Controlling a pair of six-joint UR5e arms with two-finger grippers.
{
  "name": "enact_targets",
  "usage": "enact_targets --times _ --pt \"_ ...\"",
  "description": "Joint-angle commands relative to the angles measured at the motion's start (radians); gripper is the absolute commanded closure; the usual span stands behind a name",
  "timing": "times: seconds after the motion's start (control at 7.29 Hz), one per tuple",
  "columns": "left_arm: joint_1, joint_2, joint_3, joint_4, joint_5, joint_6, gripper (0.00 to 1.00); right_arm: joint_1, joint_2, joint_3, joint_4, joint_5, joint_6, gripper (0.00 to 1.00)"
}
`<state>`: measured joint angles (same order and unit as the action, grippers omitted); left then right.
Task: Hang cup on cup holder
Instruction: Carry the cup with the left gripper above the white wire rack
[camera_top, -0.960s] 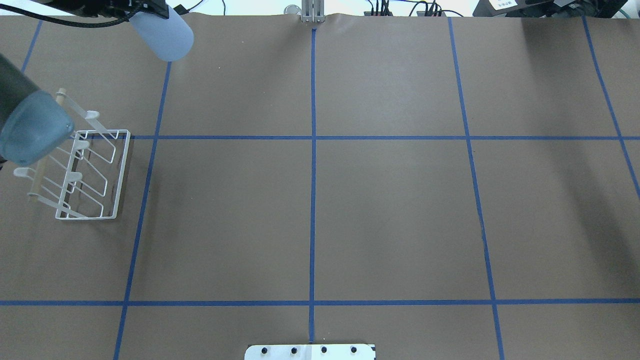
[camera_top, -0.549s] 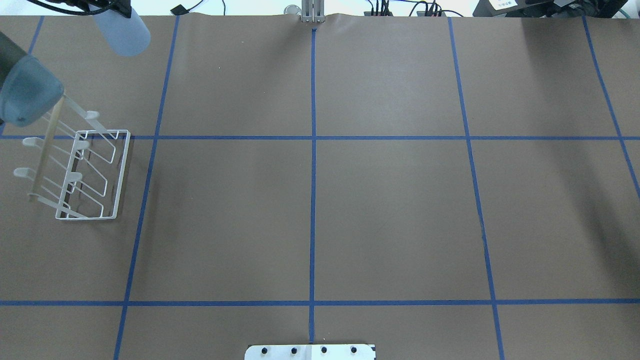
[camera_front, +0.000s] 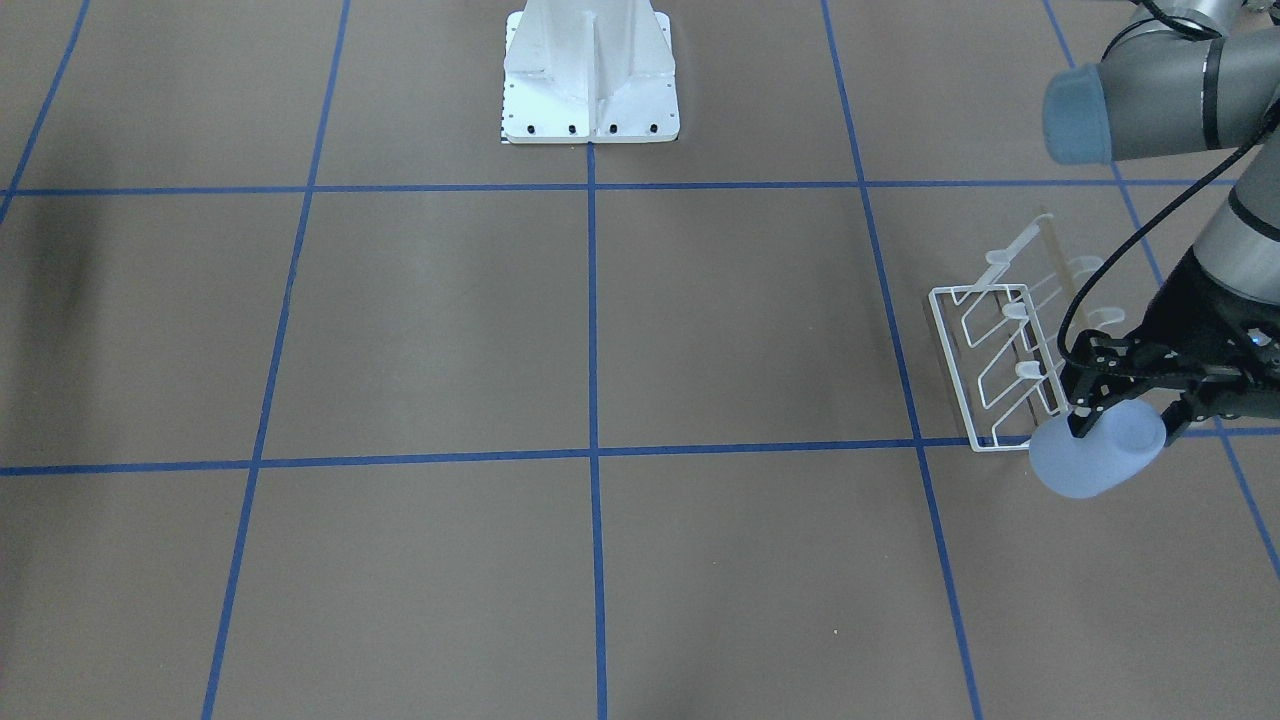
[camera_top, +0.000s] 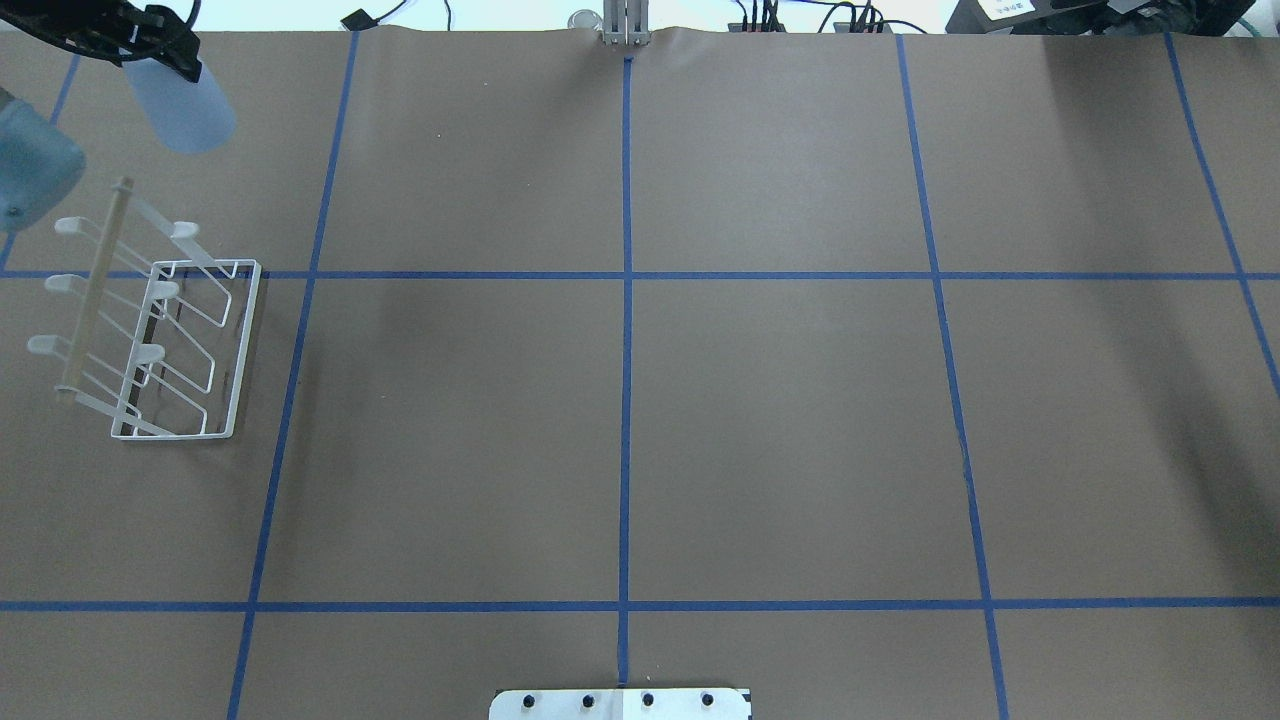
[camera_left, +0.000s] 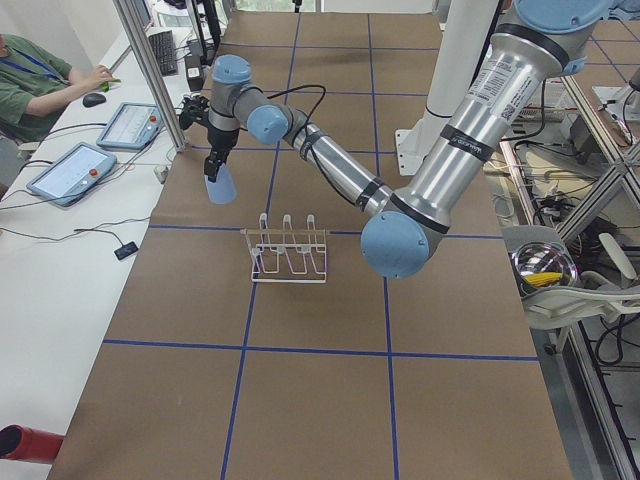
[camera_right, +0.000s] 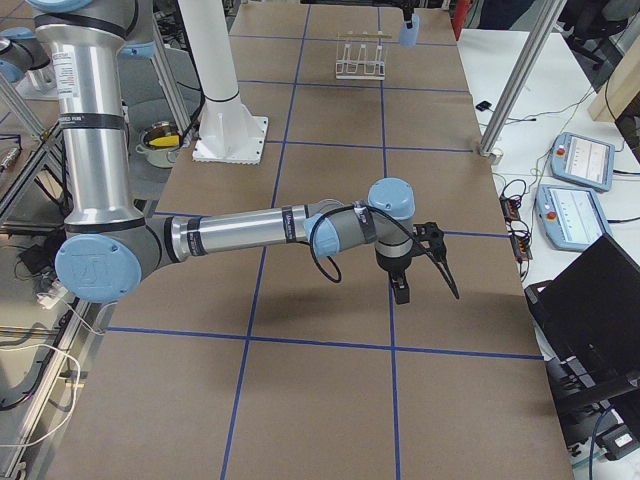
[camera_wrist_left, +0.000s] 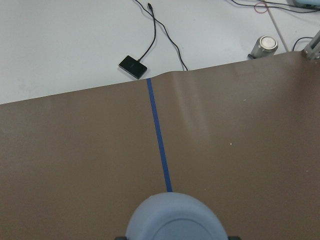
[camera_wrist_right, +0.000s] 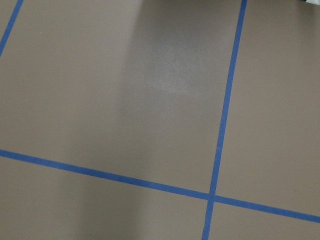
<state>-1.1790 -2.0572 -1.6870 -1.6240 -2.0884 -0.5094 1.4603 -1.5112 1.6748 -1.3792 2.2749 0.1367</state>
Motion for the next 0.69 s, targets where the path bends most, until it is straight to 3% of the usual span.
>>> enact_targets --times 0.0,0.55 --pt "-0.001 0.063 -0.034 0.001 -0.095 0.006 1.00 0.000 0.000 0.000 -0.006 0.015 0.000 0.00" --pt "-0.001 0.104 -0.092 0.012 -0.121 0.006 1.00 0.000 -0.001 0.000 -0.006 0.018 0.000 0.00"
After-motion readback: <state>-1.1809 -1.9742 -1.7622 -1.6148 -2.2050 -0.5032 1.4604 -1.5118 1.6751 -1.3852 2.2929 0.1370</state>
